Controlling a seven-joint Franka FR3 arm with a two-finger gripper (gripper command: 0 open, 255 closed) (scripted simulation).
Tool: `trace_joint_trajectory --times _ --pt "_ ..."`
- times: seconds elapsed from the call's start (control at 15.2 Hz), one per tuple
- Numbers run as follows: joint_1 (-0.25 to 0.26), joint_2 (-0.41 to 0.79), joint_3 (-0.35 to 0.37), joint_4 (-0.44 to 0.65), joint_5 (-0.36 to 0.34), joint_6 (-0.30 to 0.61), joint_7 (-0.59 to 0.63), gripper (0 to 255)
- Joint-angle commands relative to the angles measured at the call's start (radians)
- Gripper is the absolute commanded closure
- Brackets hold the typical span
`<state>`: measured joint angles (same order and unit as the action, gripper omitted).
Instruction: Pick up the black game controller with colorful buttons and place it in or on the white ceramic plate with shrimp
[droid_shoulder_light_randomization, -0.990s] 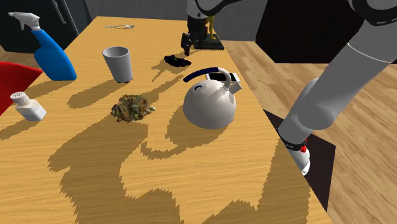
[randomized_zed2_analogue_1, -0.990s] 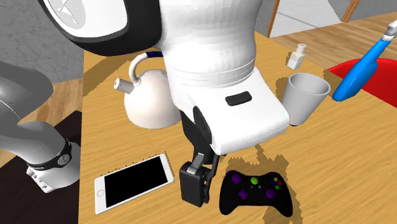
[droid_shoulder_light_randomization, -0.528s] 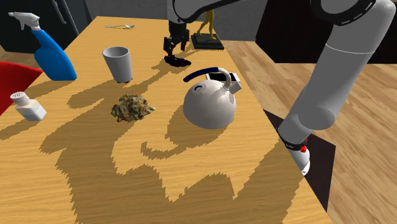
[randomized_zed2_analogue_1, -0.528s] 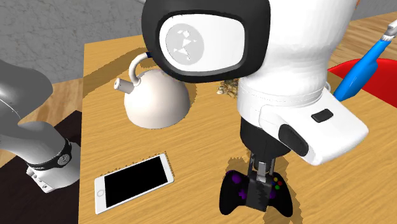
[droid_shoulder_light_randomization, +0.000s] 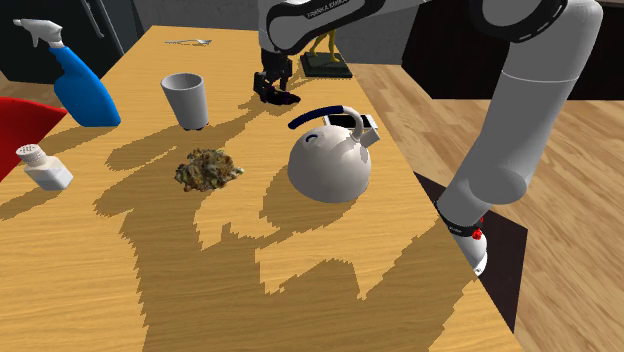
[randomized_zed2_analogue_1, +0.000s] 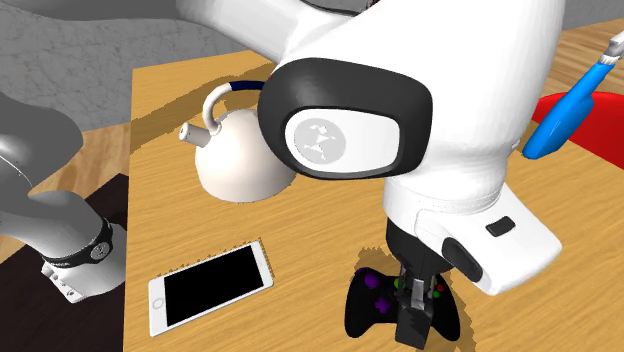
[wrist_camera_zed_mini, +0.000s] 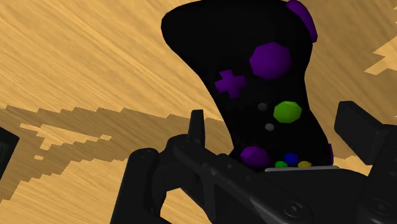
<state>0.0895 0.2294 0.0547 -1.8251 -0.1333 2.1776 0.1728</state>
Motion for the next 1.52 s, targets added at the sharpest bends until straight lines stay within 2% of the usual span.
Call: trace_joint_trajectory --times 0.0,0.4,0.46,1.06,1.45 --pt "0.000 0.006 0.000 -0.005 -0.001 0.011 0.001 0" --pt "0.000 0.006 0.000 -0.005 -0.001 0.011 0.001 0" --pt "0.000 0.006 0.000 -0.005 -0.001 0.011 0.001 255" --pt "0.000 0.006 0.000 -0.004 -0.001 0.011 0.001 255" --pt "0.000 -0.019 0.001 0.045 0.006 -0.062 -0.008 255"
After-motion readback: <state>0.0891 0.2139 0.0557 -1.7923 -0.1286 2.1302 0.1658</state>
